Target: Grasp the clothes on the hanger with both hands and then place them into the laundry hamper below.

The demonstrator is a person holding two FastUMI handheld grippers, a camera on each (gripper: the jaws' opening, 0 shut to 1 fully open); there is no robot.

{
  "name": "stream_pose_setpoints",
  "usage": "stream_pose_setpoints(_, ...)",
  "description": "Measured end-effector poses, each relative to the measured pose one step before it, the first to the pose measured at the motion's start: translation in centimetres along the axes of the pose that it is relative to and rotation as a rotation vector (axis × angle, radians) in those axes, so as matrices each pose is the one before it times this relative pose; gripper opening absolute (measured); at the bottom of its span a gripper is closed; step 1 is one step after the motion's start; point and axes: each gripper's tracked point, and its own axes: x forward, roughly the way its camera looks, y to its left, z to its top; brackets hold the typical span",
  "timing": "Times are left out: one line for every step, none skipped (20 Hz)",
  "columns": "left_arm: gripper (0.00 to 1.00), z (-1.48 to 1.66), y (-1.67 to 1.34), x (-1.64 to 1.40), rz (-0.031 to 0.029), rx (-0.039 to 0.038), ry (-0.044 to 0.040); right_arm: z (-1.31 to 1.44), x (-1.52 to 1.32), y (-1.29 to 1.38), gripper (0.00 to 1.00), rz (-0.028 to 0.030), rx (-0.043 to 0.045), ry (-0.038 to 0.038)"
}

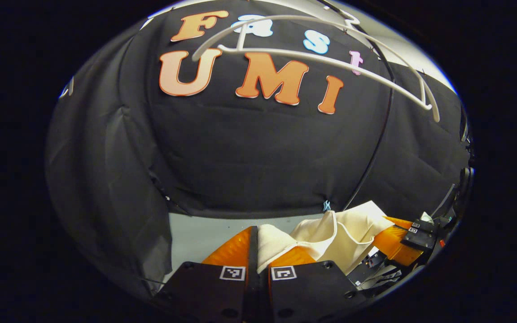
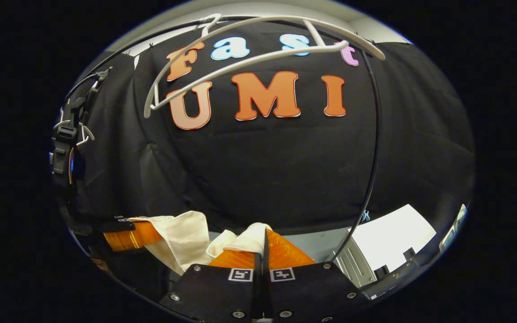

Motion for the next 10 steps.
stream_pose_setpoints(0.07, -1.094, 0.416, 0.673, 0.00156, 0.00074, 0.02546, -1.072, 0.484, -0.074, 0.0, -0.00261, 0.00055, 0.02221)
stream_pose_setpoints(0.07, -1.193, 0.326, 0.591, 0.00562, 0.0009, 0.028, -1.289, 0.871, -0.327, 0.0, -0.01012, 0.00093, 0.0235)
stream_pose_setpoints(0.07, -1.096, 0.372, 0.59, 0.00187, -0.00059, 0.03244, -1.282, 0.651, -0.293, 0.0, -0.00873, 0.00441, 0.0252)
stream_pose_setpoints(0.07, -1.042, 0.187, 0.71, -0.00285, -0.00727, 0.03246, -1.102, 0.639, -0.156, 0.0, -0.00696, 0.00786, 0.02491)
stream_pose_setpoints(0.08, -0.979, 0.124, 0.761, -0.00631, -0.00782, 0.03289, -0.976, 0.437, -0.033, 0.0, -0.00676, 0.00833, 0.0233)
stream_pose_setpoints(0.07, -1.076, 0.035, 0.387, -0.00233, -0.00432, 0.02769, -1.104, 0.647, -0.149, 0.0, -0.00798, 0.0068, 0.02555)
stream_pose_setpoints(0.07, -0.792, 0.184, 0.649, 0.0012, -0.00176, 0.03062, -1.141, 0.968, -0.246, 0.0, -0.0077, 0.00665, 0.02861)
stream_pose_setpoints(0.07, -1.302, 0.213, 1.053, 0.00095, -0.00131, 0.03184, -1.407, 0.76, -0.206, 0.01, -0.01084, 0.00518, 0.03424)
stream_pose_setpoints(0.07, -1.031, 0.322, 0.718, 0.00069, -0.00082, 0.03576, -1.347, 0.676, -0.334, 0.01, -0.01087, 0.00674, 0.03742)
stream_pose_setpoints(0.07, -1.219, 0.267, 0.917, -0.00167, 0.00214, 0.03987, -1.359, 0.757, -0.084, 0.02, -0.00447, 0.00567, 0.03752)
